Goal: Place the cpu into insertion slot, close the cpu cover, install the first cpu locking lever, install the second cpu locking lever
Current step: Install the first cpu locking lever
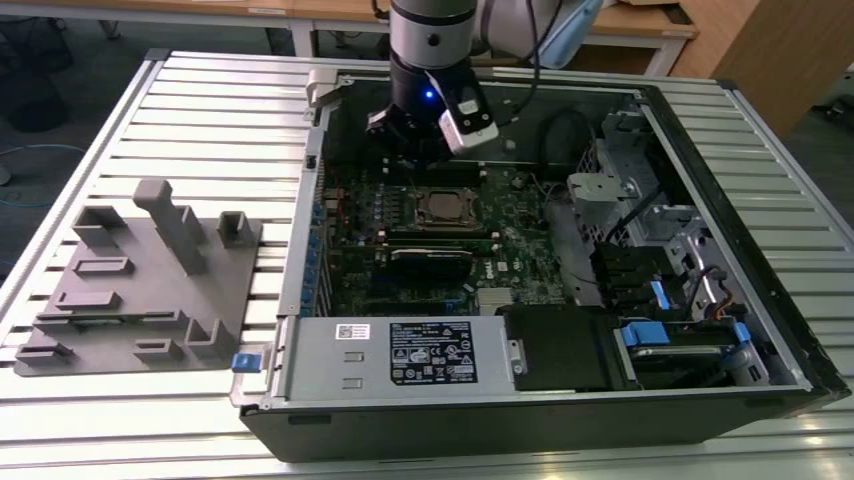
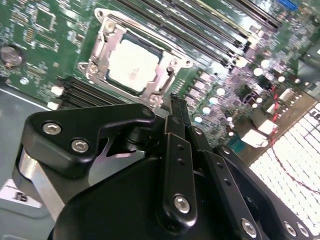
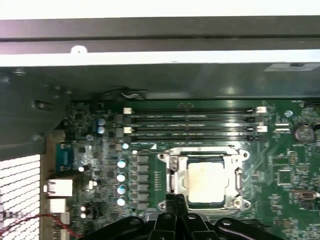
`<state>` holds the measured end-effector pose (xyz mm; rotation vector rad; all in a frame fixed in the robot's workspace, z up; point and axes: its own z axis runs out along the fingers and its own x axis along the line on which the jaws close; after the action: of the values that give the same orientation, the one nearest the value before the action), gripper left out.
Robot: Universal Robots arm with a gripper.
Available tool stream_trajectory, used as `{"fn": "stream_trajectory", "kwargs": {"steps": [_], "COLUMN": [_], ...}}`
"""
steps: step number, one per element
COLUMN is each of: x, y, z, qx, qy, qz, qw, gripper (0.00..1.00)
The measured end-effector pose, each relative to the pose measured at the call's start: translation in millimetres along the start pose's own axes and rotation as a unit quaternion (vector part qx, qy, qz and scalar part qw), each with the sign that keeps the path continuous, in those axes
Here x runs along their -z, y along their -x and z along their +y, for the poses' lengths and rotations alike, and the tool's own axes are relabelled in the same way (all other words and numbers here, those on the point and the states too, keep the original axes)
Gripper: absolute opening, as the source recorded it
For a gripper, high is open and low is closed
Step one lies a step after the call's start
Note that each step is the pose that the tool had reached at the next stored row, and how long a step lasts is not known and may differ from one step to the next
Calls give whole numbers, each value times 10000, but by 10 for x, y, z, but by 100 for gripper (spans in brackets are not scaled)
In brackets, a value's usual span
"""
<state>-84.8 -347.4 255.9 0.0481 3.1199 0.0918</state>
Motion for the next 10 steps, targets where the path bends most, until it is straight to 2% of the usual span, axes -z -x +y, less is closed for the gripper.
{"fn": "stream_trajectory", "kwargs": {"steps": [6, 10], "x": [-1, 0], "y": [-120, -133], "z": [-4, -4], "qx": [0, 1], "qy": [1, 0], "qz": [-1, 0], "qw": [10000, 10000], "gripper": [11, 11]}}
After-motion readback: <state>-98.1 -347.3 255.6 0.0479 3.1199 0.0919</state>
